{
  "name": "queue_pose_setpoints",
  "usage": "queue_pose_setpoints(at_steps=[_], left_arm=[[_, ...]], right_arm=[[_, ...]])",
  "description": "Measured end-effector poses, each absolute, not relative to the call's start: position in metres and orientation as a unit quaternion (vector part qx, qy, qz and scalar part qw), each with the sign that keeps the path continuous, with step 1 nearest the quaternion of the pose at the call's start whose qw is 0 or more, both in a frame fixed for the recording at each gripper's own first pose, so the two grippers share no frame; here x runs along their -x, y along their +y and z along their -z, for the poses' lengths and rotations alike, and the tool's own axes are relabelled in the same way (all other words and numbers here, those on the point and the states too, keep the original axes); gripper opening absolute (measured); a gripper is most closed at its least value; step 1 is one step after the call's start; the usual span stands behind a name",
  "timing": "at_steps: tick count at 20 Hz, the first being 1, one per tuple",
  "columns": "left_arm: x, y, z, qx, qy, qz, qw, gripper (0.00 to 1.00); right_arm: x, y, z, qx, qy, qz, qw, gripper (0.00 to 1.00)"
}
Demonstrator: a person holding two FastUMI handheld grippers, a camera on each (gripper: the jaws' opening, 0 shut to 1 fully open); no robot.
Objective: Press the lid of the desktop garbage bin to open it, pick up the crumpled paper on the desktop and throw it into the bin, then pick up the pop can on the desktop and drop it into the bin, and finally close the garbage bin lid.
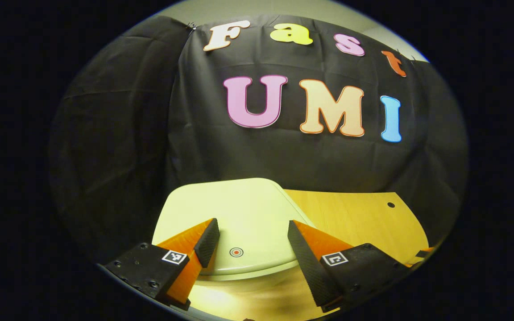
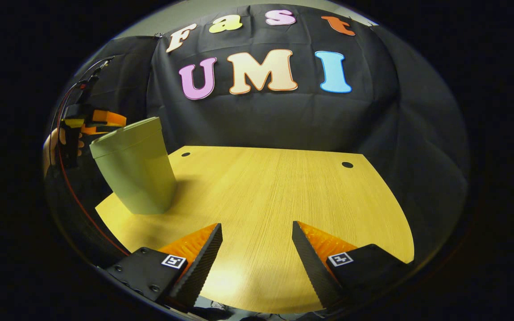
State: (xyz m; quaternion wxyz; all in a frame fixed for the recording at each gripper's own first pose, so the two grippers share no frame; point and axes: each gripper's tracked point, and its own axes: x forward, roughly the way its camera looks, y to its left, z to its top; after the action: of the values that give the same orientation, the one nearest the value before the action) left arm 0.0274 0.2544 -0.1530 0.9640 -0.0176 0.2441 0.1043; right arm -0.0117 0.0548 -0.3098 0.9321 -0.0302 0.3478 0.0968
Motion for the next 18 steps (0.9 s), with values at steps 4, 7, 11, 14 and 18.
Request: queue_pose_setpoints(at_steps=[4, 7, 11, 14, 18], left_arm=[[-0.029, 0.227, 0.12, 0.045, 0.173, -0.094, 0.979, 0.95], [-0.032, 0.191, 0.084, 0.034, 0.093, -0.062, 0.993, 0.94], [-0.026, 0.135, 0.06, 0.021, 0.043, -0.015, 0.999, 0.96], [-0.016, 0.095, 0.037, 0.043, 0.004, 0.014, 0.999, 0.93], [-0.011, 0.062, 0.024, 0.027, -0.013, 0.044, 0.999, 0.91]], right_arm=[[-0.001, 0.051, 0.273, 0.023, 0.308, -0.095, 0.946, 0.99], [-0.012, 0.05, 0.231, 0.011, 0.262, -0.092, 0.961, 0.99], [-0.022, 0.041, 0.166, 0.014, 0.184, -0.076, 0.98, 0.99], [-0.026, 0.035, 0.121, 0.006, 0.128, -0.059, 0.99, 0.98], [-0.025, 0.021, 0.083, 0.005, 0.076, -0.033, 0.997, 0.98]])
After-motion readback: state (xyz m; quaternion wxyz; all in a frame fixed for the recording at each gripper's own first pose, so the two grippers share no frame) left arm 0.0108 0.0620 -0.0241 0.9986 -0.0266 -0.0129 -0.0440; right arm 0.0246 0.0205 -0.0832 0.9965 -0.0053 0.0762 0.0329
